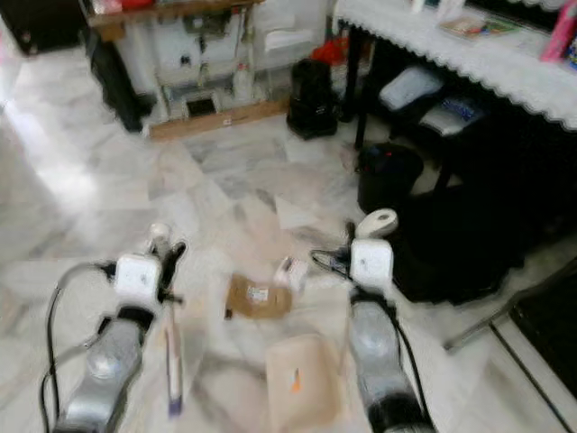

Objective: Sweep floor

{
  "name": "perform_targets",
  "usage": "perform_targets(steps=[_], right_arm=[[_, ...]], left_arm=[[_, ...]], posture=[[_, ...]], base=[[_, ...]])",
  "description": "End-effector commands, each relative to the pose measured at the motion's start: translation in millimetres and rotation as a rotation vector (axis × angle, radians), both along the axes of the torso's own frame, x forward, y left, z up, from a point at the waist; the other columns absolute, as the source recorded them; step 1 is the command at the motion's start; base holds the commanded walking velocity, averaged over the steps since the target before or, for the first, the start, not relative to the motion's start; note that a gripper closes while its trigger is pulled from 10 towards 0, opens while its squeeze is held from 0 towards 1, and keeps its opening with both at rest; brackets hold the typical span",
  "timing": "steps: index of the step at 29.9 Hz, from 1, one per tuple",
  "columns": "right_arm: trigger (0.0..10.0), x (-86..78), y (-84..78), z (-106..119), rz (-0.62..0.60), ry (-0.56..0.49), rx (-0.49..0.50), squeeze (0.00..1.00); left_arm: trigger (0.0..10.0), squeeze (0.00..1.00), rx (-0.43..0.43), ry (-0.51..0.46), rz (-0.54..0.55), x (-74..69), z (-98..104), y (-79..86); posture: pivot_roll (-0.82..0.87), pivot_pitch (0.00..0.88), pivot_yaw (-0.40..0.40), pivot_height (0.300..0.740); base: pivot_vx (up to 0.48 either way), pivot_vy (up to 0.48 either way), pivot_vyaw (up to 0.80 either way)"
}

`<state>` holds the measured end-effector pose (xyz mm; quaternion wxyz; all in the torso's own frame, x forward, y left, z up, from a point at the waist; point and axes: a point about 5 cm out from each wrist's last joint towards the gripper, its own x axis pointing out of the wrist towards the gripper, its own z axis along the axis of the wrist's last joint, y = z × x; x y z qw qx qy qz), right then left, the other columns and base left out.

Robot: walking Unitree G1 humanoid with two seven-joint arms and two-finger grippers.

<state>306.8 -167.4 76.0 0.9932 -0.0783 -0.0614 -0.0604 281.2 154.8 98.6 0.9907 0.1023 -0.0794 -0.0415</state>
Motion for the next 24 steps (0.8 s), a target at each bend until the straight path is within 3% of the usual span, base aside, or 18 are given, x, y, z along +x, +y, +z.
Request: perform_targets(steps=[1,24], right_arm=[[10.0,6.7,13.5,11.1,0.034,-0.043,0.013,0.0],[10.0,6.1,11.3,12.2,0.017,-0.046,0.042,0.0]], left_arm=[[10.0,0.0,0.022,-0.03,0.023,-0.6,5.3,9.9],[10.0,0.0,0.023,-0.031,0.023,-0.6,5.4,10.1]], posture=[[0.09,0.011,0.036,0.74],[0.09,0.015,0.038,0.74]], base=[[0.277,0.0,0.0],[0.276,0.0,0.0]])
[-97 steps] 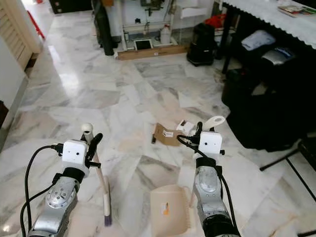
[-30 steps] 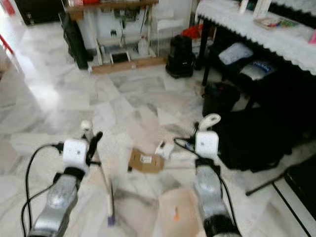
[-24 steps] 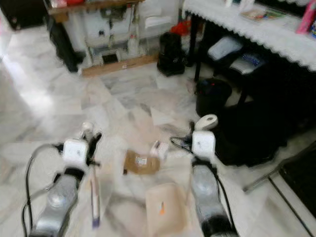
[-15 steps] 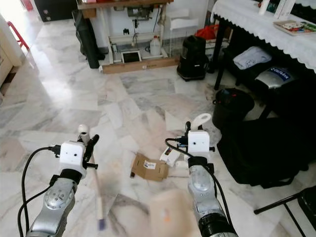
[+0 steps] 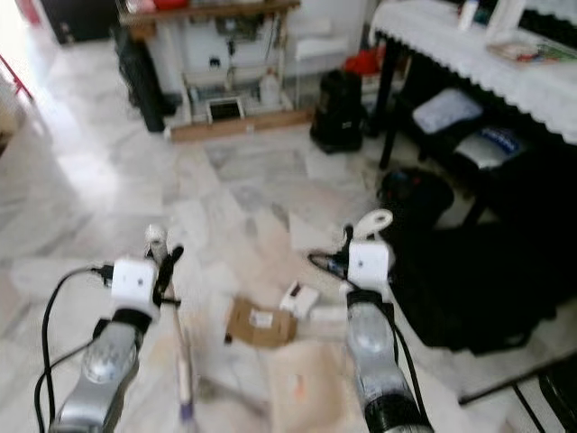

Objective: Sweep floor

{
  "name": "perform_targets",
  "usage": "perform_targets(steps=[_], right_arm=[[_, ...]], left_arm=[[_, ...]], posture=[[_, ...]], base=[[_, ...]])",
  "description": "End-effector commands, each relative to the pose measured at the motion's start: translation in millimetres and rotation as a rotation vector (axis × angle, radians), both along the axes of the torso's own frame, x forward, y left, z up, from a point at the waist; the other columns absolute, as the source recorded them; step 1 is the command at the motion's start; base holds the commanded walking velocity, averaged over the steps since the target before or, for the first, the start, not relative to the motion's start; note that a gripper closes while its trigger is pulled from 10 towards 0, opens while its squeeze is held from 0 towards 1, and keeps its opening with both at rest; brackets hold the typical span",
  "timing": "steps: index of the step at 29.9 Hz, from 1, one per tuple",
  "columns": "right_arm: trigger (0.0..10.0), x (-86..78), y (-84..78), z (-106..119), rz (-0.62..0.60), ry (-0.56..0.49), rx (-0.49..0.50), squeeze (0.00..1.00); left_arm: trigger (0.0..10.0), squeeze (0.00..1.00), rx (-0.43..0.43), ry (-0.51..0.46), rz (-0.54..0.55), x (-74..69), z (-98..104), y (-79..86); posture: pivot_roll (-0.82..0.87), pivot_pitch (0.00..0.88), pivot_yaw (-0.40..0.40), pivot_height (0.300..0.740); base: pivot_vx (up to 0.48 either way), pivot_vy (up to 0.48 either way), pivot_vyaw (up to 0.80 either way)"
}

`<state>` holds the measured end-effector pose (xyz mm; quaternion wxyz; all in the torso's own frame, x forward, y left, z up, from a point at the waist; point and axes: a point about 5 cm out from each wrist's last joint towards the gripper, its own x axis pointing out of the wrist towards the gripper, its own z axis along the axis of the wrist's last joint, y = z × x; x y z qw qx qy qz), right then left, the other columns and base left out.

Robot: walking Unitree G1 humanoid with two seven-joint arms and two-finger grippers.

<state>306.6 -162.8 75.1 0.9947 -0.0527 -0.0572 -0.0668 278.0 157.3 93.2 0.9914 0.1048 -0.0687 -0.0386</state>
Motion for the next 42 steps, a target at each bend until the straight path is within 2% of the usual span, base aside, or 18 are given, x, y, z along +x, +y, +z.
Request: perform_targets(steps=[1,17,24,36,42], right_arm=[[10.0,6.3,6.8,13.0,0.025,-0.051,-0.01,0.0],[10.0,6.3,2.6,9.9,-0.002,-0.026,0.015,0.0],[10.0,6.3,2.0,11.0,-0.004,-0.034,0.024,0.0],[10.0,4.8,1.0,8.5,-0.017,-0.021,0.011,0.0],[10.0,3.1,-0.2,6.4,-0.017,-0.014,0.008,0.0]], left_arm=[[10.0,0.0,0.018,-0.052,0.014,2.6,10.9,7.8],[10.0,0.0,0.022,-0.052,0.01,3.2,11.9,9.0],[10.0,0.0,0.024,-0.053,0.01,3.4,12.2,9.1],[10.0,0.0,0.032,-0.057,0.006,3.2,12.9,9.1],[10.0,0.0,0.036,-0.09,-0.001,4.9,21.2,11.2]], posture=[[0.09,0.015,0.038,0.74],[0.09,0.027,0.045,0.74],[0.09,0.028,0.046,0.74],[0.09,0.024,0.048,0.74],[0.09,0.024,0.045,0.74]], base=[[0.274,0.0,0.0],[0.274,0.0,0.0],[0.275,0.0,-0.66],[0.272,0.0,0.0],[0.0,0.0,0.0]])
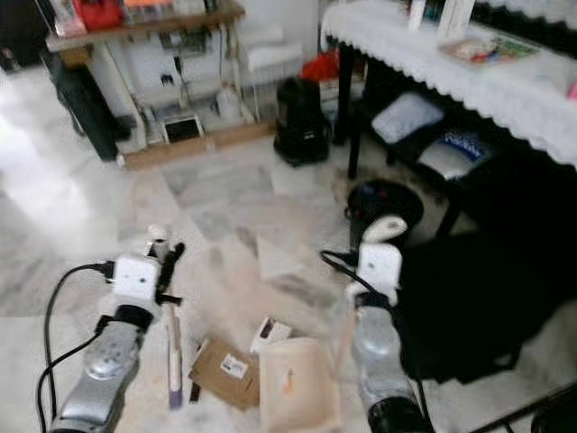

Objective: Sweep floor

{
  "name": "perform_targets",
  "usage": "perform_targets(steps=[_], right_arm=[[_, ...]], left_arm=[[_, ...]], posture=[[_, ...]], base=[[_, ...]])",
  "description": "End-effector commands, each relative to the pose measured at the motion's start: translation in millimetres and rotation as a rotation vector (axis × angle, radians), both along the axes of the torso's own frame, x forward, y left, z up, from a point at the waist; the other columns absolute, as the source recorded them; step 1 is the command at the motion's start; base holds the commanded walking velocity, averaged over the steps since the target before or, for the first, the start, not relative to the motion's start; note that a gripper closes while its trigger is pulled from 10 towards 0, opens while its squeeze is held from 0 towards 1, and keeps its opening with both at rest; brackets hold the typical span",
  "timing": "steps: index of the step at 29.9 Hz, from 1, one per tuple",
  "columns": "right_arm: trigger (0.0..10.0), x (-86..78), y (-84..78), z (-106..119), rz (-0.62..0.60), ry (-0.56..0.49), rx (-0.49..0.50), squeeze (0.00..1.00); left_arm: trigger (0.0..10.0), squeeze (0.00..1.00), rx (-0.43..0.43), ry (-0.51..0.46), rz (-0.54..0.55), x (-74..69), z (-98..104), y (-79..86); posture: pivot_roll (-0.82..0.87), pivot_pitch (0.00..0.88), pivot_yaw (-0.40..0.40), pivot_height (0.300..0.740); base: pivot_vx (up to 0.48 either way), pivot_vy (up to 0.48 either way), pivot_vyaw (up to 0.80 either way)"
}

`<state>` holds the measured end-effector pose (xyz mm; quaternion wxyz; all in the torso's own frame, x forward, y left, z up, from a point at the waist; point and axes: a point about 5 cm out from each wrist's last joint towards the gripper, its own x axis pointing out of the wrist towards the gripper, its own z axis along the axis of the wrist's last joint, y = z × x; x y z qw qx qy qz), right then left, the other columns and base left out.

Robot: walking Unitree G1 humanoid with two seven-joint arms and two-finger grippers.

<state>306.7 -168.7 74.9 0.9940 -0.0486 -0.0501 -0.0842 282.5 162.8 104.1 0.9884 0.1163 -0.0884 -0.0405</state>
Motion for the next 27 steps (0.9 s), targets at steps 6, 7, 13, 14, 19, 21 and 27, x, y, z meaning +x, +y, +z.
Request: perform_targets(steps=[6,7,13,14,19,21,27], right_arm=[[10.0,-0.1,5.4,3.6,0.01,-0.019,-0.008,0.0],[10.0,-0.4,5.3,3.3,0.008,-0.018,-0.008,0.0],[10.0,-2.9,2.7,-0.8,-0.007,-0.004,-0.013,0.0],[10.0,-3.7,1.7,-2.7,-0.011,0.003,-0.017,0.0],[10.0,-7.6,-1.1,-9.5,-0.031,0.025,-0.022,0.0],[10.0,-9.2,-1.6,-12.4,-0.04,0.035,-0.022,0.0],[10.0,-15.2,-1.7,-23.8,-0.051,0.075,-0.018,0.0]], left_arm=[[10.0,0.0,0.024,-0.098,0.006,5.3,24.6,8.8],[10.0,0.0,0.025,-0.098,0.006,5.4,24.5,8.9],[10.0,0.0,0.032,-0.086,-0.01,5.6,20.8,7.7],[10.0,0.0,0.036,-0.086,-0.015,5.7,21.0,7.6],[10.0,0.0,0.063,-0.091,-0.028,8.8,23.9,9.8],[10.0,0.0,0.067,-0.088,-0.028,10.5,24.6,12.1],[10.0,0.0,0.062,-0.075,-0.054,10.7,24.5,10.6]], posture=[[0.09,0.022,0.047,0.74],[0.09,0.021,0.048,0.74],[0.09,0.016,0.049,0.74],[0.09,0.016,0.05,0.74],[0.09,0.017,0.052,0.74],[0.09,0.019,0.055,0.74],[0.09,0.029,0.062,0.74]], base=[[0.0,0.0,0.0],[0.0,0.0,0.0],[0.0,0.0,0.0],[0.0,0.0,0.0],[0.0,0.0,0.0],[0.0,0.0,0.0],[0.0,0.0,0.0]])
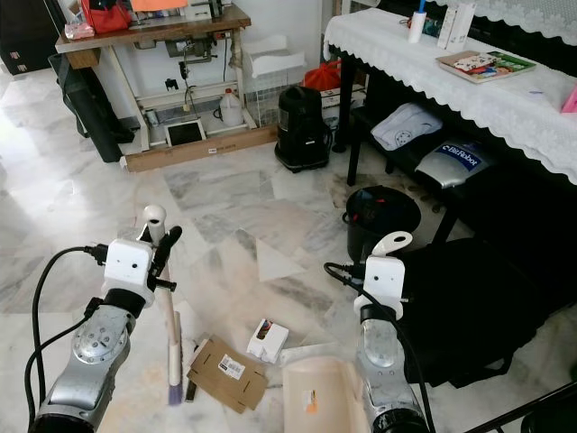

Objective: Sweep floor

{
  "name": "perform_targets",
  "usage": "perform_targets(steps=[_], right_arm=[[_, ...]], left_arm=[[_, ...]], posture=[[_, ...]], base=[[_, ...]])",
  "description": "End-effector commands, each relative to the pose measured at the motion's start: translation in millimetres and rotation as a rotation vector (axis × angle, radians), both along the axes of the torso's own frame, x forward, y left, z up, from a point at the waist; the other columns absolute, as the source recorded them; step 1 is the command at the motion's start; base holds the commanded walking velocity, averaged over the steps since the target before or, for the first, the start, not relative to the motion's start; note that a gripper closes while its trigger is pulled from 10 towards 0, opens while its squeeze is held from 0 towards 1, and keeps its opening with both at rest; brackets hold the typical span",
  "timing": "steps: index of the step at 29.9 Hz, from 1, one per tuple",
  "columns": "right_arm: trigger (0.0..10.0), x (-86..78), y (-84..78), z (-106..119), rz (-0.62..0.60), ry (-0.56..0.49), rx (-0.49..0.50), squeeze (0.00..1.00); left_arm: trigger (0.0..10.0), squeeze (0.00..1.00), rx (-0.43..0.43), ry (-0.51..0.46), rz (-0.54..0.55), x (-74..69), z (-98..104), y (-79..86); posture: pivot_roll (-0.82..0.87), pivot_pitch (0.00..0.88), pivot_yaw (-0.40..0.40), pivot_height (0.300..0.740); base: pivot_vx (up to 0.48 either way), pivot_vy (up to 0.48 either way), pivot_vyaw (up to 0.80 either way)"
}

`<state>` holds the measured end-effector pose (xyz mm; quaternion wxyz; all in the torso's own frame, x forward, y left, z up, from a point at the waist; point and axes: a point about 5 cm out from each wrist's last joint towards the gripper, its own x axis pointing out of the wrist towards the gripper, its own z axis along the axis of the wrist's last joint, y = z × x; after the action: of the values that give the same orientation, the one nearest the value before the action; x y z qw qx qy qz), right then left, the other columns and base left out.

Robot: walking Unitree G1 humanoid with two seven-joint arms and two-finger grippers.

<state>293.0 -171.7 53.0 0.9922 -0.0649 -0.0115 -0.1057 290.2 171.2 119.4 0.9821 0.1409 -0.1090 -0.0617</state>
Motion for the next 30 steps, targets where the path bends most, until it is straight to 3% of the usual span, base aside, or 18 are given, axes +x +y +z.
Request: perform_targets(steps=[1,14,30], right_arm=[[10.0,-2.2,1.2,-3.5,-0.004,0.004,0.006,0.0],[10.0,-8.3,3.6,-22.9,-0.027,0.089,0.038,0.0],[10.0,13.8,4.0,-5.4,0.0,0.035,0.017,0.0]], left_arm=[[10.0,0.0,0.009,-0.035,-0.014,2.9,9.1,1.7],[10.0,0.0,-0.003,-0.009,-0.046,3.5,7.8,-0.2],[10.0,0.0,-0.008,-0.026,-0.042,5.4,13.9,3.7]], posture=[[0.09,0.029,0.062,0.74],[0.12,0.038,0.085,0.74],[0.13,0.048,0.084,0.74]], base=[[0.0,0.0,0.0],[0.0,0.0,0.0],[0.0,0.0,0.0]])
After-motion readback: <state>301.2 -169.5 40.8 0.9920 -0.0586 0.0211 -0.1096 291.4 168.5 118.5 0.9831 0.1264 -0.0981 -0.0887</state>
